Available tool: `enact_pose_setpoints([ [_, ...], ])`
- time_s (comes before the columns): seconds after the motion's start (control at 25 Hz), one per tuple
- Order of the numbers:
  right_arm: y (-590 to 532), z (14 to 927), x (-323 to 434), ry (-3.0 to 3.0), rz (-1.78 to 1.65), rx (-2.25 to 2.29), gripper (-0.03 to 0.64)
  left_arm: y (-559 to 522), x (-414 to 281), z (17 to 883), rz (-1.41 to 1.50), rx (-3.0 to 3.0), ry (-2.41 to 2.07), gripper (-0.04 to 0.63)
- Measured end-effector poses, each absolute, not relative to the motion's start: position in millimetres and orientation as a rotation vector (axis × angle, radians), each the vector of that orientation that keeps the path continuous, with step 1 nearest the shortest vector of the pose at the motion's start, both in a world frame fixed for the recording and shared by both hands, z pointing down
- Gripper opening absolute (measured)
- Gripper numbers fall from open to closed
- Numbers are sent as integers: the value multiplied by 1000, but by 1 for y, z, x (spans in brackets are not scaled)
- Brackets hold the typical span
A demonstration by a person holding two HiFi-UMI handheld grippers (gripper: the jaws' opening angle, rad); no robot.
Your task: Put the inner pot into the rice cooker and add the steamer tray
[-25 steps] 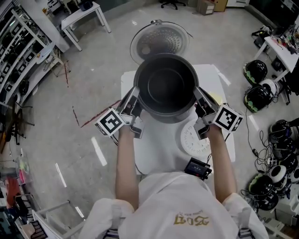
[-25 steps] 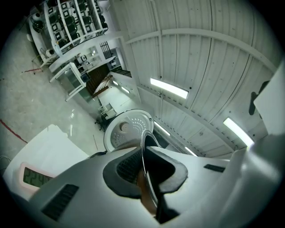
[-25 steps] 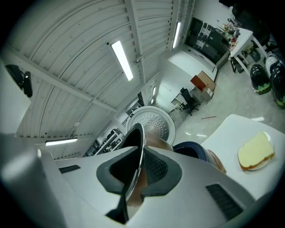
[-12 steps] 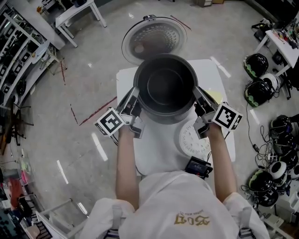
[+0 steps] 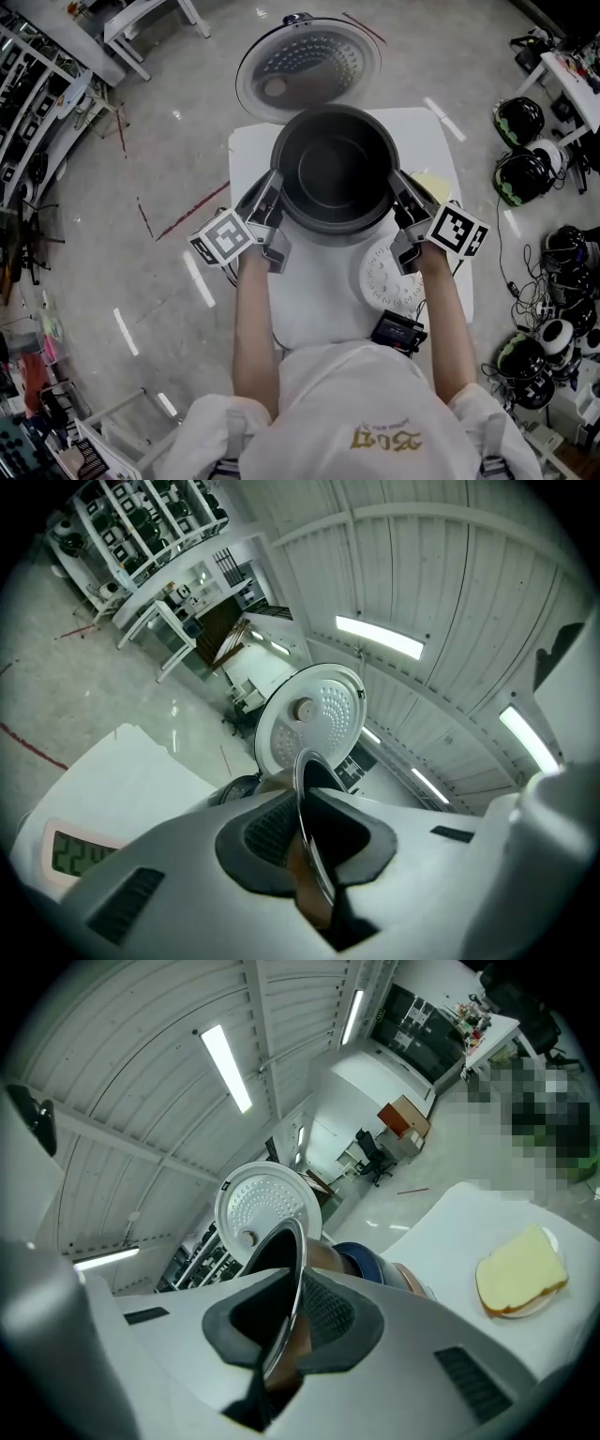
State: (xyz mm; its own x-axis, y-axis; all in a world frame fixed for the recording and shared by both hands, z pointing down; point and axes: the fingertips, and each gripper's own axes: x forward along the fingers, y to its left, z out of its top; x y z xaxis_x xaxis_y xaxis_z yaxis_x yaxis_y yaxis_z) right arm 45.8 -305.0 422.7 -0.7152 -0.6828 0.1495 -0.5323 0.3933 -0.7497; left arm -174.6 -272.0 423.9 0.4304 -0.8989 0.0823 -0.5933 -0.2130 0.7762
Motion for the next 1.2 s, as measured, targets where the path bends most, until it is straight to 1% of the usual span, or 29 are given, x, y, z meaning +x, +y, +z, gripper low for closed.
enact_pose_setpoints([
  [0.6,-315,452,41,2617,-1203,-1198,72,-284,-174,456,-173,1969,-1401,87],
  [1.2,-319,473,39,2767,-1121,-1323,86,-291,-172,475,-4,1979,-1464,106],
])
